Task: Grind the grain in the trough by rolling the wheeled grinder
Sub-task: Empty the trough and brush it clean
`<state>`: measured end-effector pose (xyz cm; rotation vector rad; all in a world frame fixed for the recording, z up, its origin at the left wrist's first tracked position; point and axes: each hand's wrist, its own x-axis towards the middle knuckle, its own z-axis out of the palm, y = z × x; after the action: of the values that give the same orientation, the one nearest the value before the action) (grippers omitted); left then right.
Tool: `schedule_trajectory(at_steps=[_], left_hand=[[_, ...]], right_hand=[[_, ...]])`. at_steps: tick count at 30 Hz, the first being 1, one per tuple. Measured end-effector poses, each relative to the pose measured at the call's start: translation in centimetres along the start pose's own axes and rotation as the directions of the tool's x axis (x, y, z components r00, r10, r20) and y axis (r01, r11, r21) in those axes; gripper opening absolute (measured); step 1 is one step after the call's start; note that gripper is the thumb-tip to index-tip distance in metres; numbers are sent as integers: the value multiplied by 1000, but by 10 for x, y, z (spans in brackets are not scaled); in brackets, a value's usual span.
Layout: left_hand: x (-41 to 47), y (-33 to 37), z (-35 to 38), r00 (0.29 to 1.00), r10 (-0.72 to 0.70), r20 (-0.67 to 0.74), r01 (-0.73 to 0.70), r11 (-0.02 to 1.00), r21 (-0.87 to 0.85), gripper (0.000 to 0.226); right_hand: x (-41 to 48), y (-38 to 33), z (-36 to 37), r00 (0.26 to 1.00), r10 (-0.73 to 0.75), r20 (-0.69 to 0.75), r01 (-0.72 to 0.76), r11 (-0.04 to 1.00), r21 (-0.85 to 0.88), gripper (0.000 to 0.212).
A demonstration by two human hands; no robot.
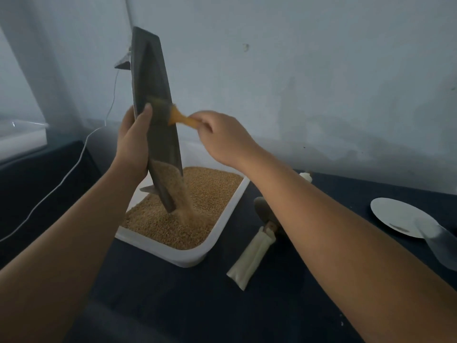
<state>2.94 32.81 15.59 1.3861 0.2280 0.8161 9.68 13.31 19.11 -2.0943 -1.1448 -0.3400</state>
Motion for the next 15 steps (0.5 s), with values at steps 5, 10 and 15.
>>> schedule_trajectory(at_steps=[5,10,15], left_hand=[[-6,4,4,997,38,61,-43,995,91,36],[-12,3,15,996,63,67,-68,995,71,25],[-9,7,16,995,99,33,-101,991,90,32]], right_hand=[[11,-5,-14,963,35,-267,-11,996,91,37],[-6,0,10,1000,1,21,0,999,-49,36],[-38,22,0,945,52,323,30,969,-245,43]])
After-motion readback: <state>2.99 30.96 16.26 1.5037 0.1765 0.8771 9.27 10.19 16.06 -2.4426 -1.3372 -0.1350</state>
